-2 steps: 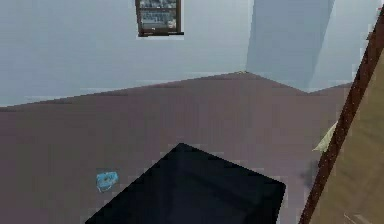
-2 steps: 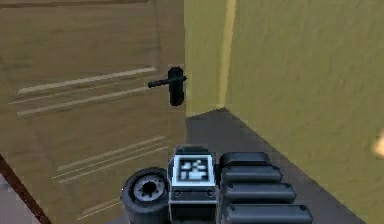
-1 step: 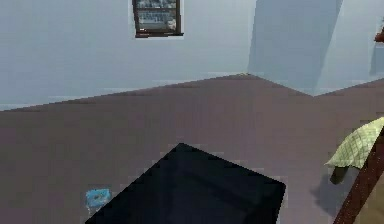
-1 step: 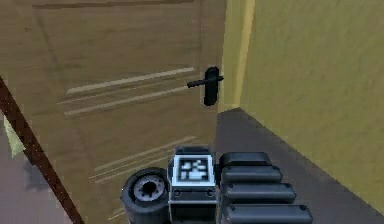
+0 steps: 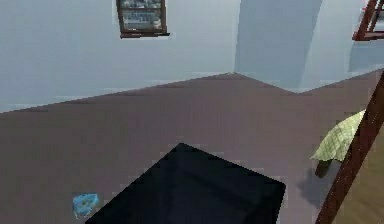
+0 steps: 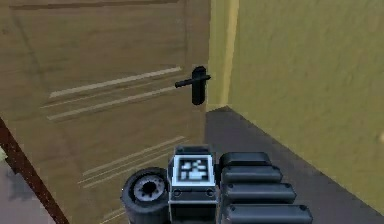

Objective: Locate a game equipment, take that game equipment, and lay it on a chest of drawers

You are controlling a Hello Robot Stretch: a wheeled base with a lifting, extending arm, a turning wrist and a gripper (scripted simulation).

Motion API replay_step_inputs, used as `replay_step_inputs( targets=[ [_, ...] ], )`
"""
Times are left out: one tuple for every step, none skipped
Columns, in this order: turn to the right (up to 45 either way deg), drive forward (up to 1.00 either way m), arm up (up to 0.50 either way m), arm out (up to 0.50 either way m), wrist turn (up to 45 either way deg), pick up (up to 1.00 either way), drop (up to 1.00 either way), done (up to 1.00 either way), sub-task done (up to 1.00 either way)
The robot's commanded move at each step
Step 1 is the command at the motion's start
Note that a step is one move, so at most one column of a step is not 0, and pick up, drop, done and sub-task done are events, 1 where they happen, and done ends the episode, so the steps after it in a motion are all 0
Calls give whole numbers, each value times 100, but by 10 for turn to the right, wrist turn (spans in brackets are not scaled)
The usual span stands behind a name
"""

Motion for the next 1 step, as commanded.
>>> replay_step_inputs(
  targets=[
    [0,65,0,0,0,0,0,0,0]
  ],
)
